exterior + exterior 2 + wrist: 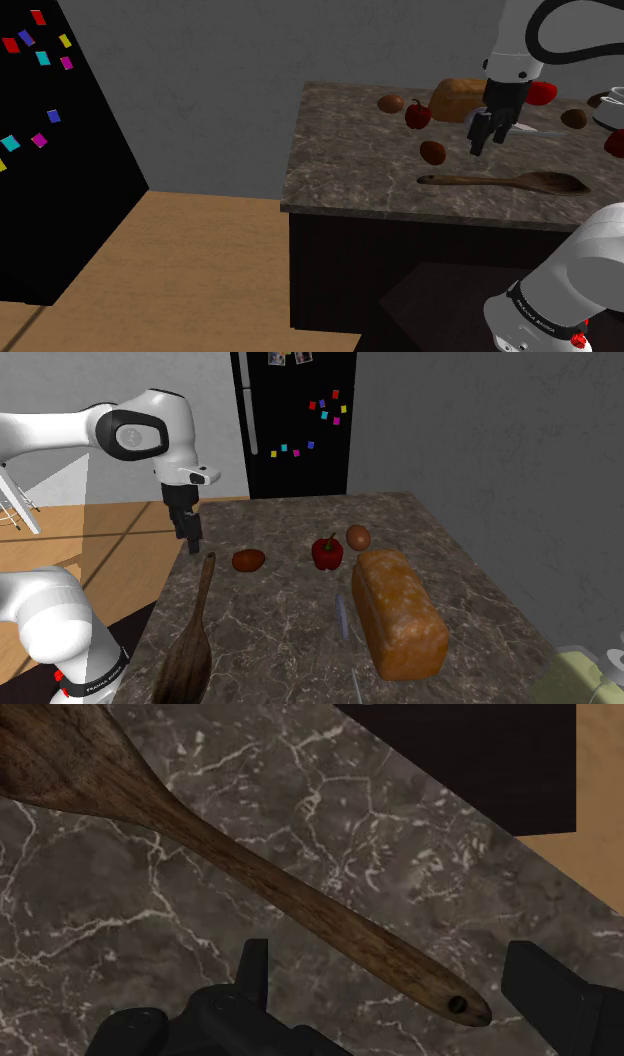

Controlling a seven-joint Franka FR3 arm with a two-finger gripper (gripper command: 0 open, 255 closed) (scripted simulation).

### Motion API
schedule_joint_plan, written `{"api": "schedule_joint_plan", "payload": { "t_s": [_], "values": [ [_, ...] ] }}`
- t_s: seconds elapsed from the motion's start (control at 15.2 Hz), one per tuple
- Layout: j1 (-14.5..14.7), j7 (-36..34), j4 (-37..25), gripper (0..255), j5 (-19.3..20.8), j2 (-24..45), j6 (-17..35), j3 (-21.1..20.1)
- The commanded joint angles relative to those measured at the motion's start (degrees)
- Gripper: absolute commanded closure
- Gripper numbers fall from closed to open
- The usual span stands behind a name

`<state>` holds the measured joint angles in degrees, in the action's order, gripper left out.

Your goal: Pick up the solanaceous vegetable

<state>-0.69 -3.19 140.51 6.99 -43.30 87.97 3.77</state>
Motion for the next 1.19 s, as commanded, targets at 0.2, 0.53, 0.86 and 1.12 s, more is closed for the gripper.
{"api": "schedule_joint_plan", "payload": {
  "t_s": [0.2, 0.53, 0.86, 1.12],
  "values": [
    [-0.52, 2.39, -3.73, 0, 1.51, 5.97, 3.03, 2.2],
    [-1.04, 6.39, -11.21, 0, 2.84, 16.05, 6.99, 5.56],
    [-1.41, 10.63, -20.26, 0, 2.67, 26.28, 9.52, 8.51],
    [-1.88, 14.25, -28.73, 0, 1.47, 34.69, 10.43, 10.52]
  ]
}}
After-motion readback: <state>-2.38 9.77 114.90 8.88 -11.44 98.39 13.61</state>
